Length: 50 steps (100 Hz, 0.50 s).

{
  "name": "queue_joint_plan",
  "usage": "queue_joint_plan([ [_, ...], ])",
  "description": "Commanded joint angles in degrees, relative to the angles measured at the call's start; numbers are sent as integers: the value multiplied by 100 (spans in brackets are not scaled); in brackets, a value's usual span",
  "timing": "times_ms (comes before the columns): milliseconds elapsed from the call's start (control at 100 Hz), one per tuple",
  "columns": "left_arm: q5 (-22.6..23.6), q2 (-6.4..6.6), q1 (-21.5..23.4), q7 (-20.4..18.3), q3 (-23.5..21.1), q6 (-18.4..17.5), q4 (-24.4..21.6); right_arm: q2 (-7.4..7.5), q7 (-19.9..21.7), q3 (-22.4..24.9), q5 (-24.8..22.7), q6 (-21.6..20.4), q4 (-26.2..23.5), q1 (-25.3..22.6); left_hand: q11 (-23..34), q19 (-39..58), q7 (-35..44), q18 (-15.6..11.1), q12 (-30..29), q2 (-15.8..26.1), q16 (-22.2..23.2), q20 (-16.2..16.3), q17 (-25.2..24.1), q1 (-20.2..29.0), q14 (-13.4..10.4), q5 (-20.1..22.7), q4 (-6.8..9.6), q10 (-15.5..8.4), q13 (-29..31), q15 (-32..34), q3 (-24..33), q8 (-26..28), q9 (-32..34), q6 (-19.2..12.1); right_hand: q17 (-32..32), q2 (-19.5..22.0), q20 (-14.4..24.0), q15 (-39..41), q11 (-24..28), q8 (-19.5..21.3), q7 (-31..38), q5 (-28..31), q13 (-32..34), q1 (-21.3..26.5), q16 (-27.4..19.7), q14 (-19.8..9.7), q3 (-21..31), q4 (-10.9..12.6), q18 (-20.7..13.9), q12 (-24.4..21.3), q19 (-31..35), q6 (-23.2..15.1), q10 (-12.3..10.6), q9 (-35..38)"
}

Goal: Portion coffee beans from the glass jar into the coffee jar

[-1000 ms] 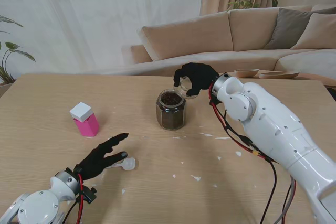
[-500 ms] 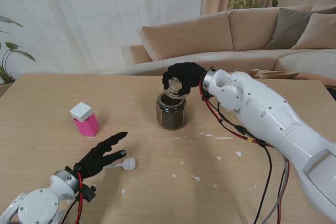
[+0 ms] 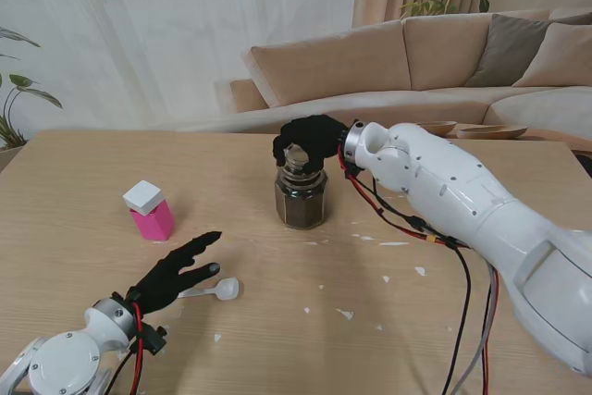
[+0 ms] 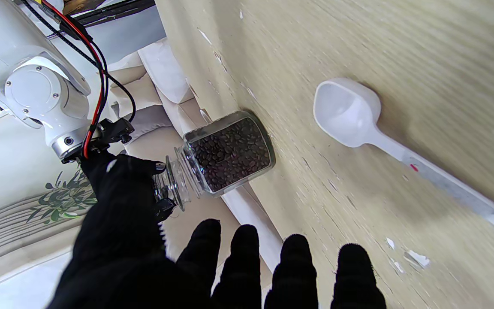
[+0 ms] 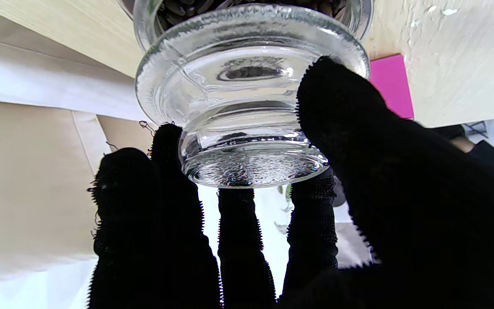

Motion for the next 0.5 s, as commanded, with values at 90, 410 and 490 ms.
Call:
queue_joint_plan([
  [90, -21, -25, 42, -89, -10, -14, -20, -33, 90, -133, -88, -80, 20, 111, -14, -10, 4, -150, 7, 22, 37, -36, -40, 61, -94, 64, 175, -65, -155, -47, -53, 7, 33, -38, 22, 792, 81, 414, 856, 178, 544, 318, 575, 1332, 314, -806, 1948, 414, -572, 367, -1, 204, -656, 900],
  [410, -33, -21, 41, -109, -6, -23, -15, 7, 225, -254, -128, -93, 54, 170, -19, -10, 0, -149, 6, 24, 36, -38, -39, 61, -94, 59, 174, -67, -157, -47, -52, 8, 28, -44, -46, 844, 96, 307, 799, 135, 480, 273, 548, 1331, 308, -828, 1900, 395, -526, 337, -83, 200, -662, 856],
  [490, -35, -20, 37, -115, -1, -21, -13, 21, 263, -261, -127, -77, 64, 178, -20, -11, 1, -147, 6, 25, 36, -38, -39, 61, -93, 61, 174, -66, -159, -47, -52, 9, 30, -44, -48, 857, 103, 296, 796, 130, 477, 271, 544, 1324, 313, -827, 1892, 397, -527, 338, -92, 200, -660, 844],
])
